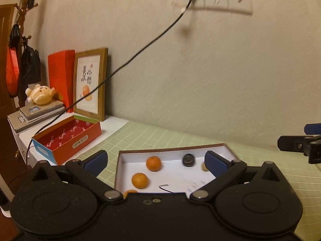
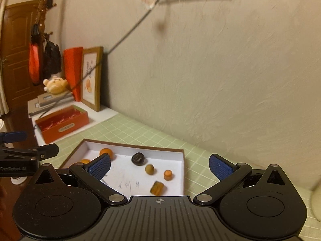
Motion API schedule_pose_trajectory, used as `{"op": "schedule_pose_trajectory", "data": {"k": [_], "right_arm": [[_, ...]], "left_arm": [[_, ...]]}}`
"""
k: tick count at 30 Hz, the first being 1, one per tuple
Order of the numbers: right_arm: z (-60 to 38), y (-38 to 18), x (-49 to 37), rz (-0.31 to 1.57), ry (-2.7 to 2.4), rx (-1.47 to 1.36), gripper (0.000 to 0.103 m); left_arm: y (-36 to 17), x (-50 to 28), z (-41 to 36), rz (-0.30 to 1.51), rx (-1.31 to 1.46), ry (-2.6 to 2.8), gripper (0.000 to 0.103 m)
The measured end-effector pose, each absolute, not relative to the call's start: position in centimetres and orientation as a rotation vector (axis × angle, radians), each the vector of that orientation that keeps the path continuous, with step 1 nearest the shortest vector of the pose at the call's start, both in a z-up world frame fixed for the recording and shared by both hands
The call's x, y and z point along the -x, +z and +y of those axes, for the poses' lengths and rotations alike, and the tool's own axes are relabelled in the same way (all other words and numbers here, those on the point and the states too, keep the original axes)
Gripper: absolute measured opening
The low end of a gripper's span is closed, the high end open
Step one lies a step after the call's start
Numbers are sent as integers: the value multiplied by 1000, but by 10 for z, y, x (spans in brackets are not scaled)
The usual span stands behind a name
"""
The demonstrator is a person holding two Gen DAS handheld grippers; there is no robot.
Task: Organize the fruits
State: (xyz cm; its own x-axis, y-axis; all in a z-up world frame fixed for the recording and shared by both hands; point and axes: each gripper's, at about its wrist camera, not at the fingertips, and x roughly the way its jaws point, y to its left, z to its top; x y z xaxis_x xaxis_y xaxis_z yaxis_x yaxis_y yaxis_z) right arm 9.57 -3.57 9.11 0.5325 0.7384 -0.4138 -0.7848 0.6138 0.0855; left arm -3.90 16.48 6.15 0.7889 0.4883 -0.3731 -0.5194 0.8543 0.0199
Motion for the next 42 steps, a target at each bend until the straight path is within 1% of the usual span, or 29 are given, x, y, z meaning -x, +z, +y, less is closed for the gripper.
{"op": "schedule_pose_trajectory", "data": {"k": [5, 15, 23, 42], "right_arm": [[-87, 91, -48, 408, 881, 141, 103], [-141, 66, -7, 410, 834, 57, 103], [-144, 60, 2, 367, 828, 75, 103], [-141, 52, 3, 386, 812, 92, 103]], "left_arm": [[66, 77, 124, 318, 49, 530, 97], [50, 120, 91, 338, 26, 520, 97], [37, 128, 79, 318, 29, 538, 97], [35, 132, 78, 315, 27, 522, 97]]}}
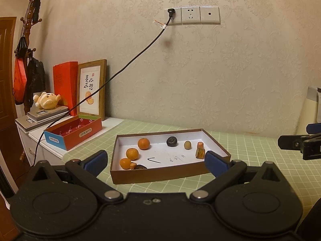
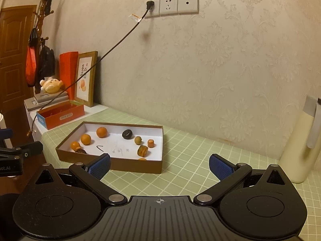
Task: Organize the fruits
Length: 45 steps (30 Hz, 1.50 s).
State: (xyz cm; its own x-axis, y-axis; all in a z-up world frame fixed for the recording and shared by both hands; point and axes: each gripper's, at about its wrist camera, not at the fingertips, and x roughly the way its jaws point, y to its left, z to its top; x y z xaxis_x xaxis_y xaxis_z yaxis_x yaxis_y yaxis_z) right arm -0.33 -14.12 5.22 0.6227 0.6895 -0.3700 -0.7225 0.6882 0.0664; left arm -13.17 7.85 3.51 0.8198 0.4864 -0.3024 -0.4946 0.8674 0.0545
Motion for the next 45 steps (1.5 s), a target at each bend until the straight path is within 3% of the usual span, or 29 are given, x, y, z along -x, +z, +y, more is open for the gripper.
{"op": "schedule_pose_trajectory", "data": {"k": [45], "right_arm": [[-138, 49, 4, 395, 813, 96, 103]], "left_arm": [[36, 128, 81, 327, 16, 522, 97]]}}
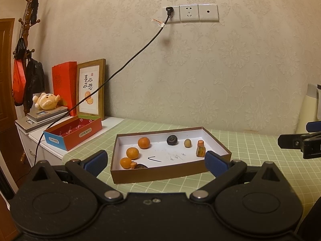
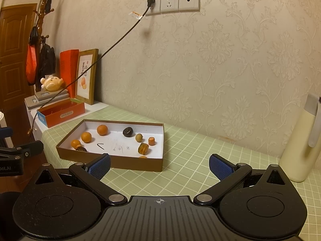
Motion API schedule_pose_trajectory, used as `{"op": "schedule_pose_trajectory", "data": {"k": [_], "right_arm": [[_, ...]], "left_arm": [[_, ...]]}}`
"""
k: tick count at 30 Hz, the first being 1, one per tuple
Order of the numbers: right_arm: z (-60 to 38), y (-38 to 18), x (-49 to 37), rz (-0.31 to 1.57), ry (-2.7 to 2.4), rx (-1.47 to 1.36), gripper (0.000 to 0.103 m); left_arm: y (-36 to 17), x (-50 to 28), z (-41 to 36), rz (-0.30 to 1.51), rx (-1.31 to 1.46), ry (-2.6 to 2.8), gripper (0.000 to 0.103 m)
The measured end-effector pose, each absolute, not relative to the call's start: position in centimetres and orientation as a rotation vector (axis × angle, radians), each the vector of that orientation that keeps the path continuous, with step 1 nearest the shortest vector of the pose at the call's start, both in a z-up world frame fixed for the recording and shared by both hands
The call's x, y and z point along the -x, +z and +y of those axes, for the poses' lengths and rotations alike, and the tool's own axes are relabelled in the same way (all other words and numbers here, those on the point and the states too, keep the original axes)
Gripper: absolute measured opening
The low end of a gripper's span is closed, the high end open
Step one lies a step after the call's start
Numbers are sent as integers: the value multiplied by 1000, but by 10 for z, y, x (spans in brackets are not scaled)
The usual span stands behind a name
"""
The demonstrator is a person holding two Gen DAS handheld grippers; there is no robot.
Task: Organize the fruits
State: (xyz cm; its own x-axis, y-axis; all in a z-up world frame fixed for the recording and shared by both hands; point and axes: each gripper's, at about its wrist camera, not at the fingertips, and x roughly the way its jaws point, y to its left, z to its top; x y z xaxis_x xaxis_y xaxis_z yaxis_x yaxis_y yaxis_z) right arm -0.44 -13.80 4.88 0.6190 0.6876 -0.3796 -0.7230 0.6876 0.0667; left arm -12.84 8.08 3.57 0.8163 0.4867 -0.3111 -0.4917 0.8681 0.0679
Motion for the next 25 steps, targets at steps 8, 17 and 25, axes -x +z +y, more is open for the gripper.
{"op": "schedule_pose_trajectory", "data": {"k": [8, 17, 25], "right_arm": [[-139, 48, 5, 397, 813, 95, 103], [-139, 48, 6, 397, 814, 93, 103], [-140, 48, 5, 394, 819, 95, 103]], "left_arm": [[35, 127, 82, 332, 12, 511, 97], [35, 130, 84, 325, 9, 514, 97], [35, 131, 82, 316, 3, 508, 97]]}}
